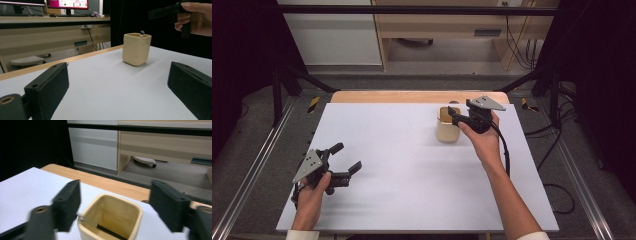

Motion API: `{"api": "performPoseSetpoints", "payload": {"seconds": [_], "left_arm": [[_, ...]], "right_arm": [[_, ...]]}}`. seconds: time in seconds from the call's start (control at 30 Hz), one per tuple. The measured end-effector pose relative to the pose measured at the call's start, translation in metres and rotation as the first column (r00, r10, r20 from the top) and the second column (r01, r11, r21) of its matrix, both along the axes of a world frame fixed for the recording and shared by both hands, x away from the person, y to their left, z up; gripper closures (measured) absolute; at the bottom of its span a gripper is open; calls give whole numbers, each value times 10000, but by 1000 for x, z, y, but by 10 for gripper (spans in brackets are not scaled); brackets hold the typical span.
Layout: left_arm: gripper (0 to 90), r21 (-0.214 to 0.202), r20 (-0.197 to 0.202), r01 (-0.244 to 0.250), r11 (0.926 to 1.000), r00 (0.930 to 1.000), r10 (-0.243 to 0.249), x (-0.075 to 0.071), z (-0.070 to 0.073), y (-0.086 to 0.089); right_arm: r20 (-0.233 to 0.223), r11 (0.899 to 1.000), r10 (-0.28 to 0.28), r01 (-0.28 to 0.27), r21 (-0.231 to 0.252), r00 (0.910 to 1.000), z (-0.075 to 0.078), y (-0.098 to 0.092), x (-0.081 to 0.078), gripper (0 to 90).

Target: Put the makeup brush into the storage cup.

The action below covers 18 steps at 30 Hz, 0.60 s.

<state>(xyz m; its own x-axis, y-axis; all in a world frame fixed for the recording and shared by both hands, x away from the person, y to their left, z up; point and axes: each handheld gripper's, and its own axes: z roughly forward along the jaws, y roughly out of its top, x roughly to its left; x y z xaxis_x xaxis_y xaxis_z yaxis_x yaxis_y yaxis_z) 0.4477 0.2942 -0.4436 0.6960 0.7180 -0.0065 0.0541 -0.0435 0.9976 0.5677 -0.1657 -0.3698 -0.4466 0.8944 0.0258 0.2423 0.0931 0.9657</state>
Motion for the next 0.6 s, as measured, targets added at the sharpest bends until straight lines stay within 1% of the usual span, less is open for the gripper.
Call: {"api": "performPoseSetpoints", "payload": {"seconds": [0.1, 0.27, 0.33, 0.43, 0.5, 0.6], "left_arm": [[34, 27, 8, 7, 10000, 10000, -7, 0, 0, 0], [34, 22, 5, -9, 10000, 10000, 9, 0, 1, 1], [34, 13, 15, -14, 10000, 10000, 14, 0, 1, 1], [34, 8, 11, -22, 10000, 10000, 22, 0, 1, 2], [34, 2, 8, -33, 10000, 10000, 33, 0, 1, 2], [34, 0, 12, -36, 10000, 10000, 36, 0, 1, 2]], "right_arm": [[55, 10000, 0, 0, -67, 10000, 0, -2, -5, 136], [115, 9998, -96, 94, 195, 9999, 2, -2, -9, 91], [167, 10000, 32, -32, 42, 9999, 2, -3, -10, 74], [123, 9999, 54, -56, 96, 9999, 1, -2, -12, 71], [113, 9999, 103, -103, 51, 9999, 1, -2, -13, 70], [150, 9998, 109, -111, 134, 9998, 2, -2, -14, 69]]}}
